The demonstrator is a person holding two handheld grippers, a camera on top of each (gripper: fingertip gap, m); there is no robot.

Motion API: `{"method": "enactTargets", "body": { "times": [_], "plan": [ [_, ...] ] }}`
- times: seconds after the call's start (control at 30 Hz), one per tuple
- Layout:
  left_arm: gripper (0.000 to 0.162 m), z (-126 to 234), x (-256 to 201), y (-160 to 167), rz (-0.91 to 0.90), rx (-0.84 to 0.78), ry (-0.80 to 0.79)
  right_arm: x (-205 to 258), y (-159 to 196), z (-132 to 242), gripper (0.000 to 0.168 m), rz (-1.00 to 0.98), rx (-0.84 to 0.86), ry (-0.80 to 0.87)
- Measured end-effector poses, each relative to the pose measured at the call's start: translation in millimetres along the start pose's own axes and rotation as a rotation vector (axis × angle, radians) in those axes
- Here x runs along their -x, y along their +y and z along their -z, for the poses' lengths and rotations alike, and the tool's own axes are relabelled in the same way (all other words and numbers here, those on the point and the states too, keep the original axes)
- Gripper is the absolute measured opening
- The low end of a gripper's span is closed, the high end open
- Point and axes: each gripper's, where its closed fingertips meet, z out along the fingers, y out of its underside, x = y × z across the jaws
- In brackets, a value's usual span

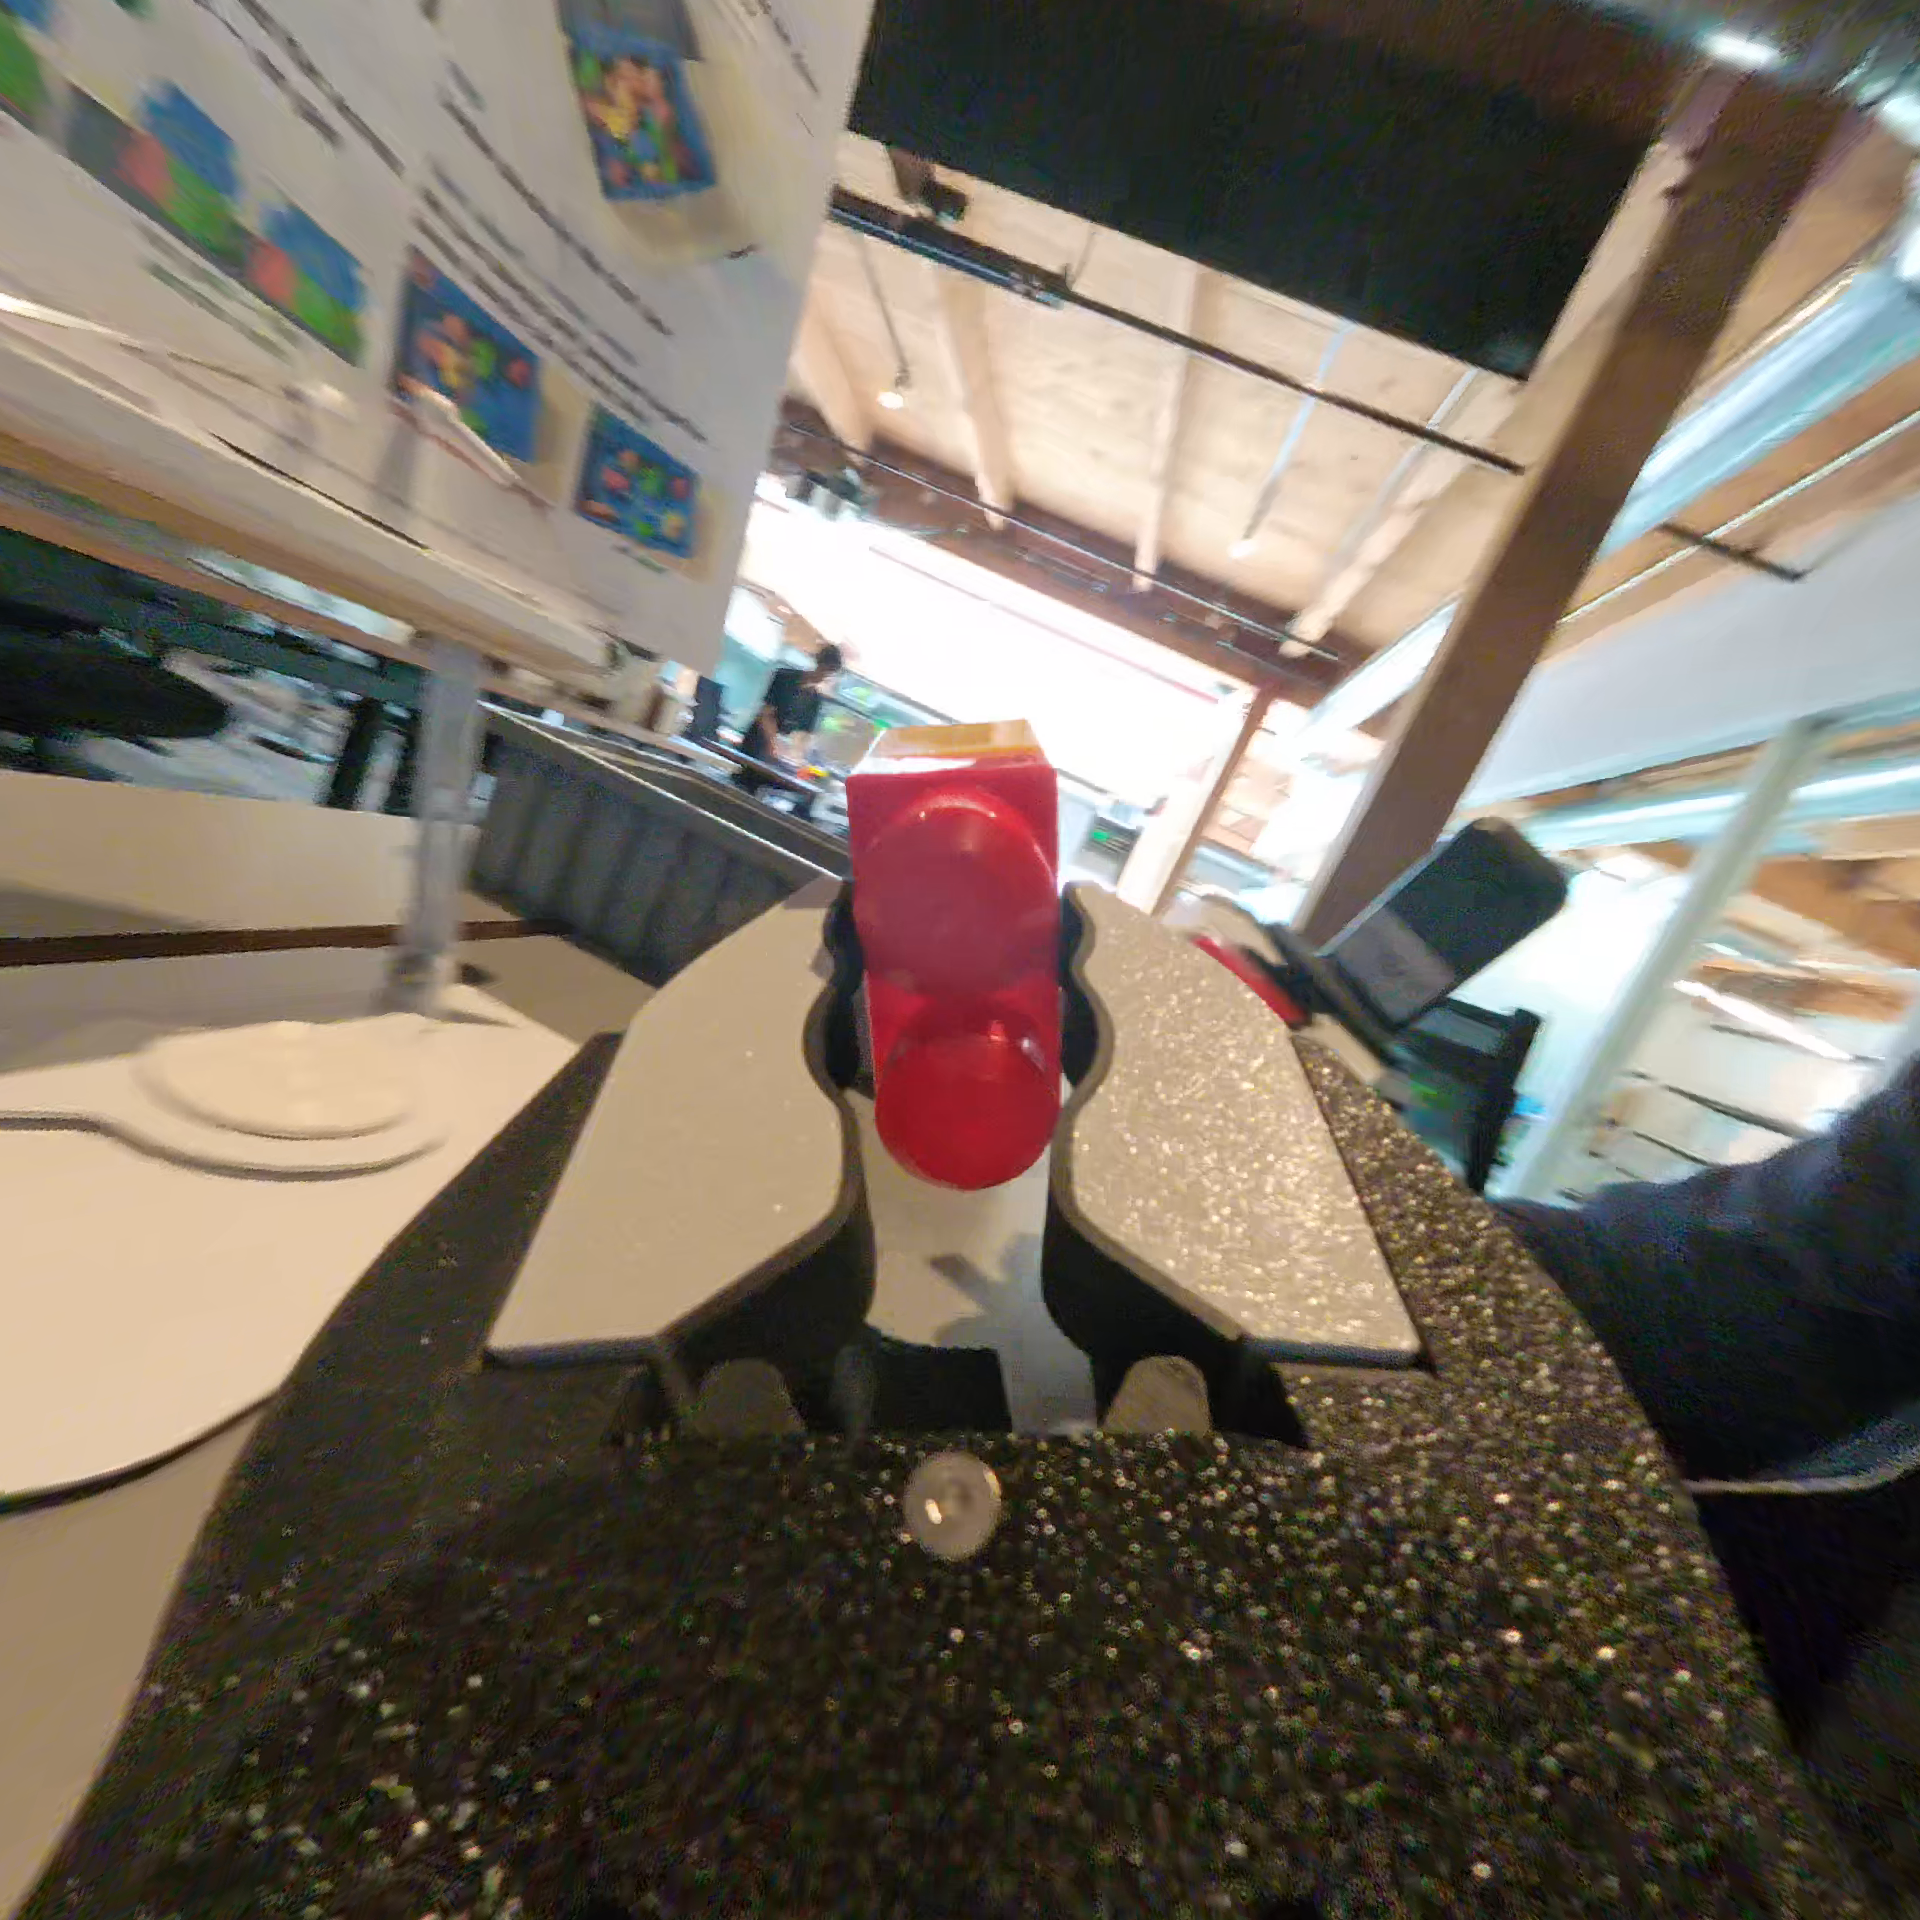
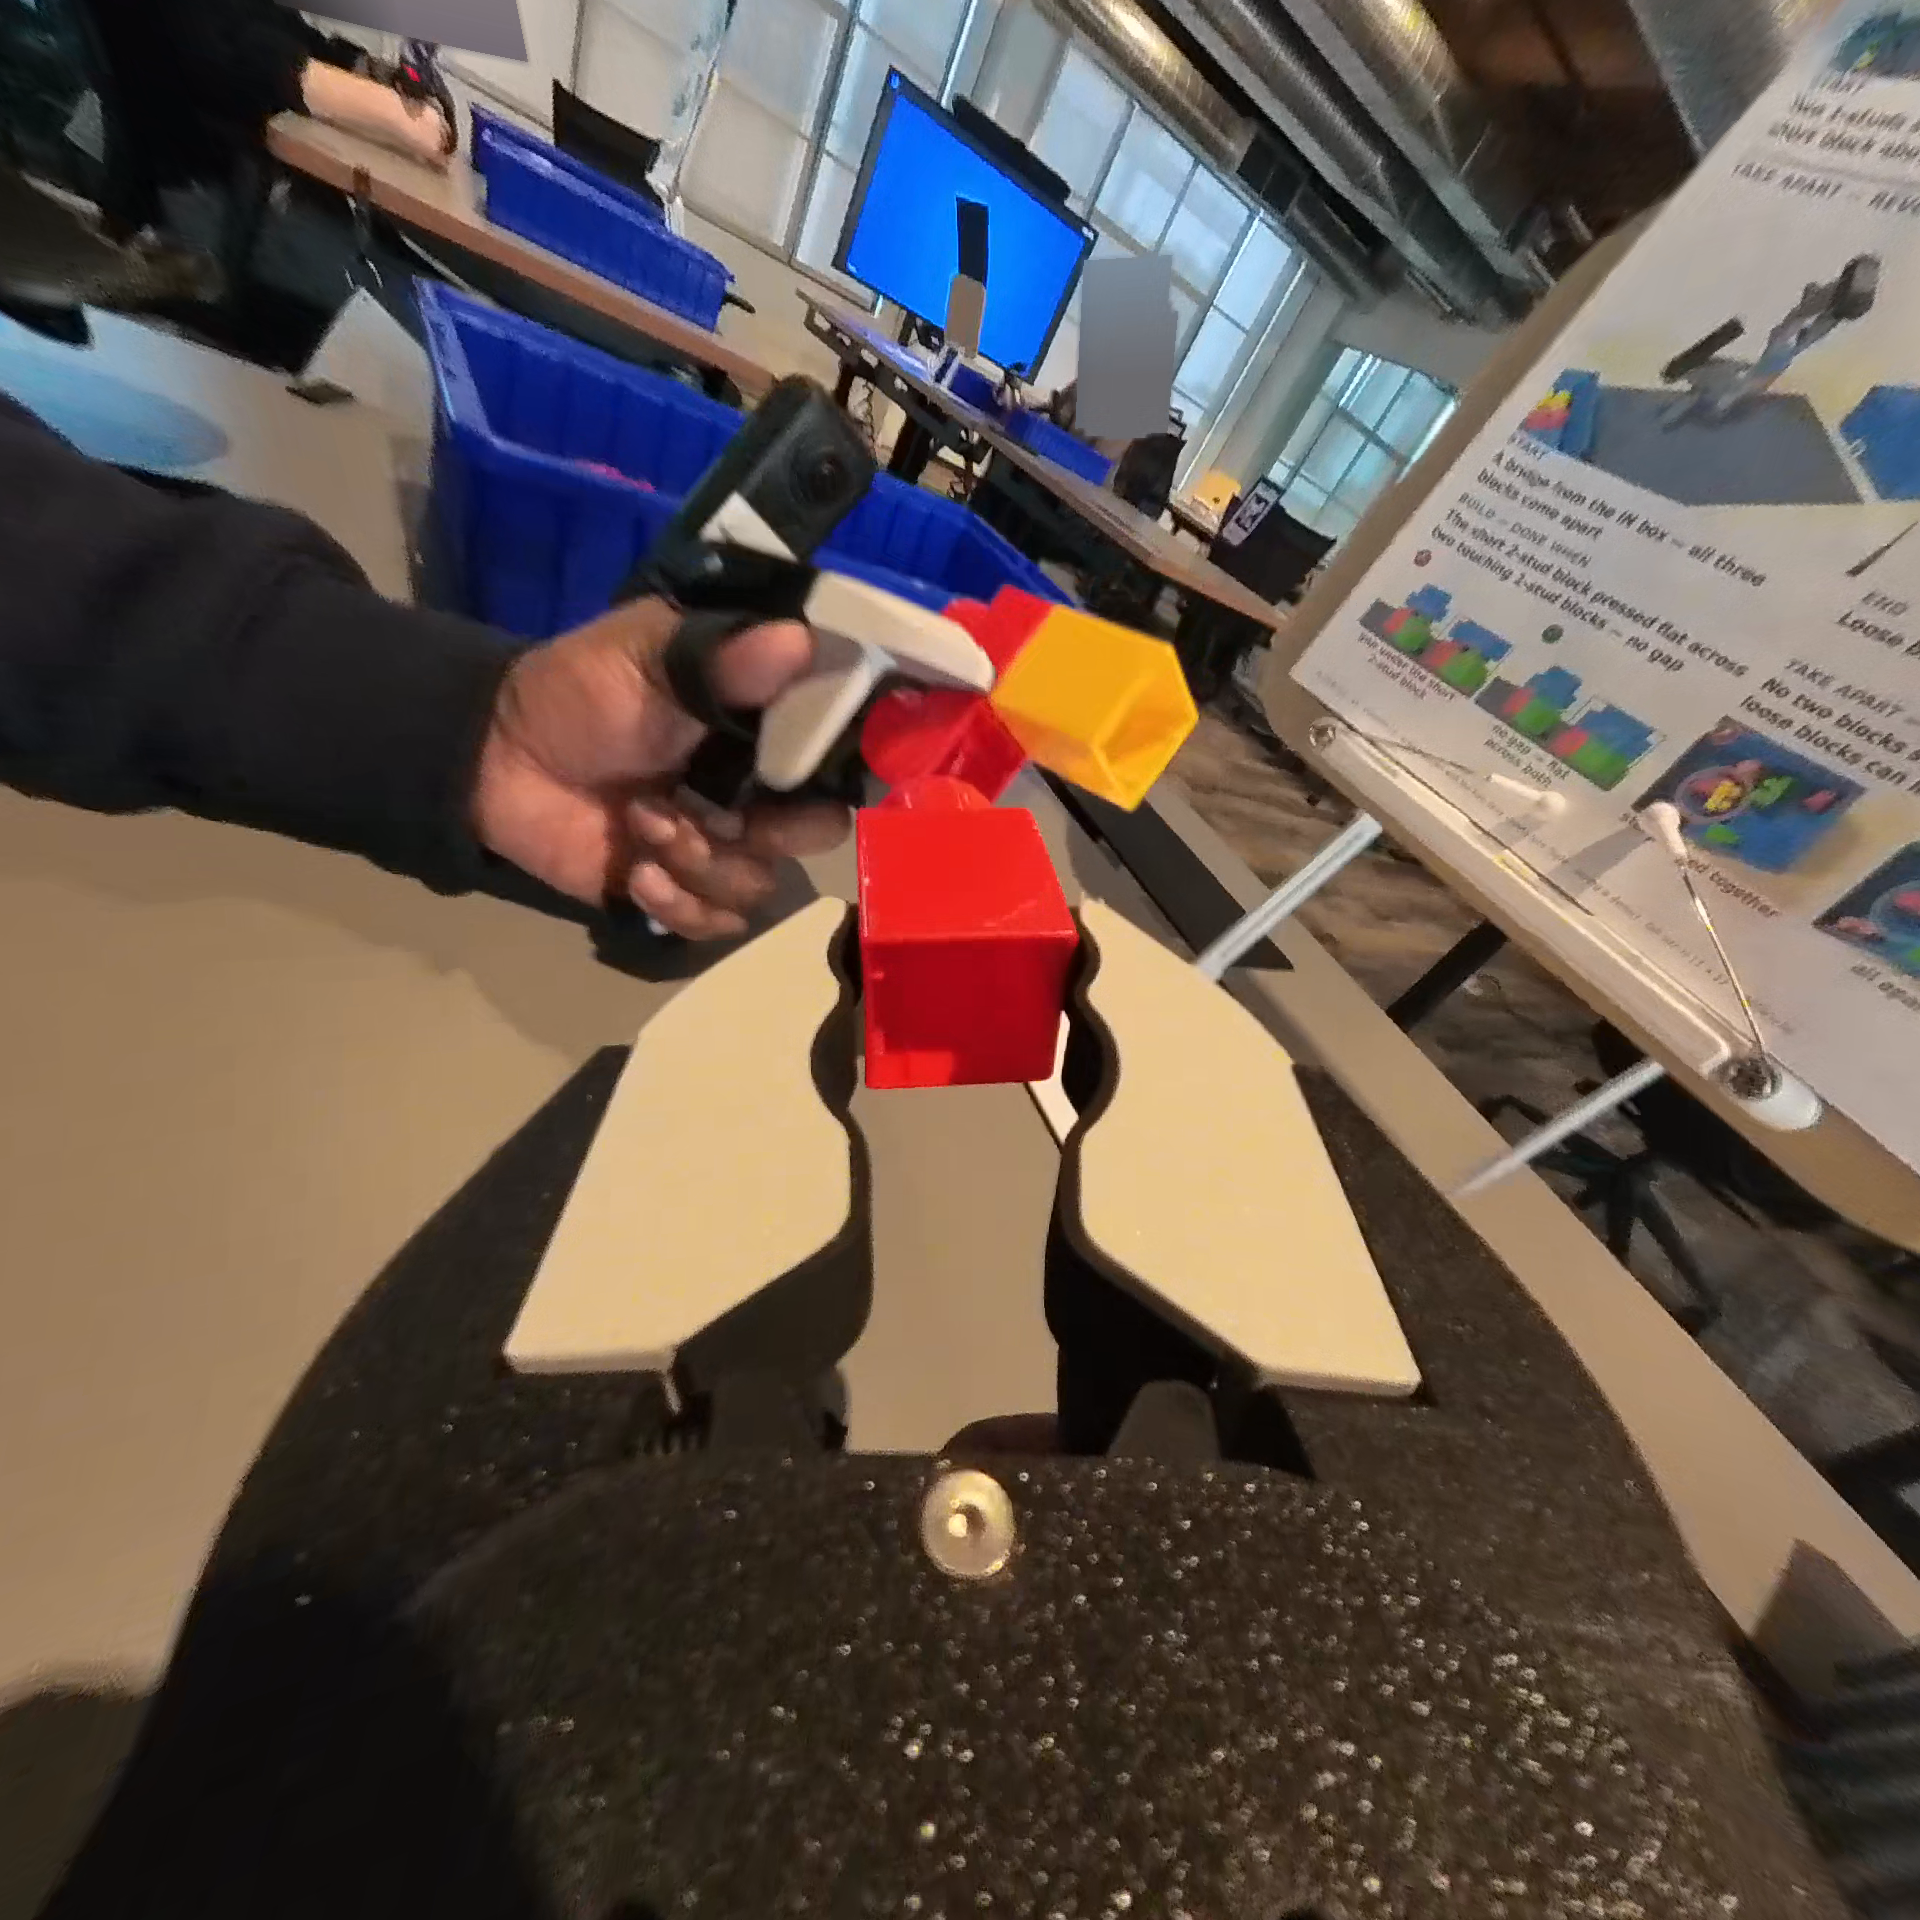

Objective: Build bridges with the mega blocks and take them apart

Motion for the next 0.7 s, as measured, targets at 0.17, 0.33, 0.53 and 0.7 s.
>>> {"method": "enactTargets", "body": {
  "times": [0.17,0.33,0.53,0.7],
  "plan": [
    [0.035,5.9,24.4,-11.5,-0.025,-0.089,-0.160,37.7,-56.6,-35.8,0.036,0.033,-0.084,-0.087],
    [0.035,-0.5,18.6,-9.5,0.205,-0.173,-0.041,89.8,-130.3,-110.9,0.036,0.159,-0.115,-0.278],
    [0.035,-4.1,16.4,-6.3,0.224,-0.165,-0.025,148.7,-140.8,-240.3,0.036,0.179,0.171,-0.318],
    [0.035,-1.3,17.5,-8.7,0.236,-0.175,-0.021,171.2,-104.7,-315.0,0.037,0.080,0.335,-0.295]
  ]
}}
